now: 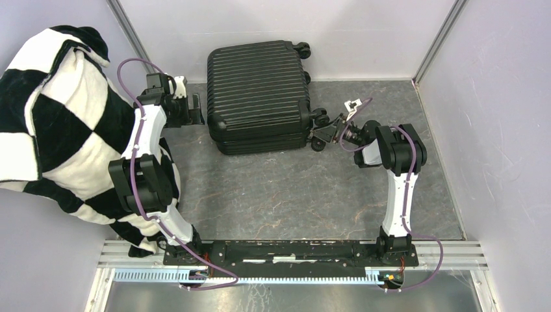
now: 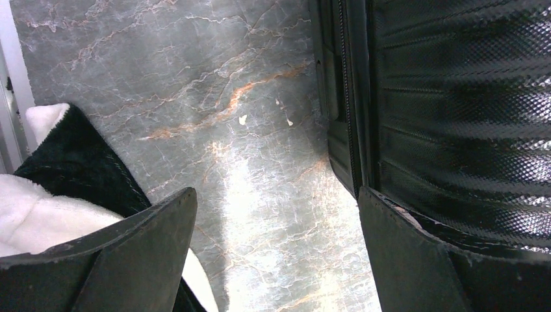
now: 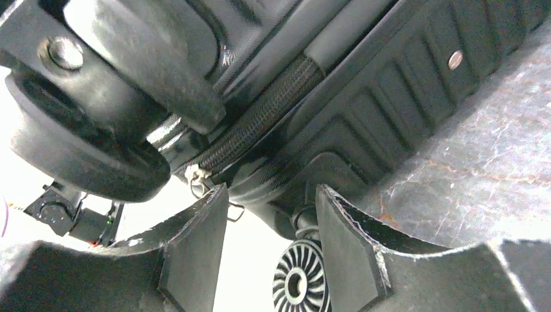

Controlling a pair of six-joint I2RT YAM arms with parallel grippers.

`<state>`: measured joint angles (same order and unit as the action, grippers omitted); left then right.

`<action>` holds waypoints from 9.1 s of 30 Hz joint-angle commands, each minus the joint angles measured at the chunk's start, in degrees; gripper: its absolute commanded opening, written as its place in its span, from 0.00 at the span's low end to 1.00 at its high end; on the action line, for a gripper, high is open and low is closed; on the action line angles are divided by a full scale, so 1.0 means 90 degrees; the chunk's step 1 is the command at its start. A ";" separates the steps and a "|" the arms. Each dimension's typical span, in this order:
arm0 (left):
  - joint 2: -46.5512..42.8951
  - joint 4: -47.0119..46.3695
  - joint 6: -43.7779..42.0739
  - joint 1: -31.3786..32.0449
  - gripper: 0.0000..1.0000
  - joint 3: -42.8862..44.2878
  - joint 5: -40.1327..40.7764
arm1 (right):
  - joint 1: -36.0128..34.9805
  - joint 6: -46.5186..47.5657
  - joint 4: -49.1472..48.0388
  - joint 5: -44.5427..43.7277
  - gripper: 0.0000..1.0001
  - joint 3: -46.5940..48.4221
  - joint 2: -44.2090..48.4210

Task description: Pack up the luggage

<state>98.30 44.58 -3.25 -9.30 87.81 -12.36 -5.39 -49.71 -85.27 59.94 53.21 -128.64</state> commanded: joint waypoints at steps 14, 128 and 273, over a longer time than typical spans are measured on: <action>-0.0107 -0.0023 0.0176 -0.0035 1.00 0.0135 -0.0013 | -0.0046 0.0358 -0.2987 0.0578 0.57 -0.0639 0.0438; -0.0978 -0.0653 -0.1862 0.1508 0.78 -0.1970 -0.3221 | -0.4191 0.4842 0.3400 -0.7224 0.00 -0.2254 0.4399; -0.2038 0.0150 -0.2837 0.5208 1.00 -0.2570 -0.1388 | -0.2000 0.2322 0.6340 -0.2514 0.47 0.5439 0.0802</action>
<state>83.09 38.74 -24.49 37.28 60.64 -21.52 -34.92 -29.52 -32.51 44.05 102.43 -127.90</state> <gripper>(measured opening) 0.992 0.457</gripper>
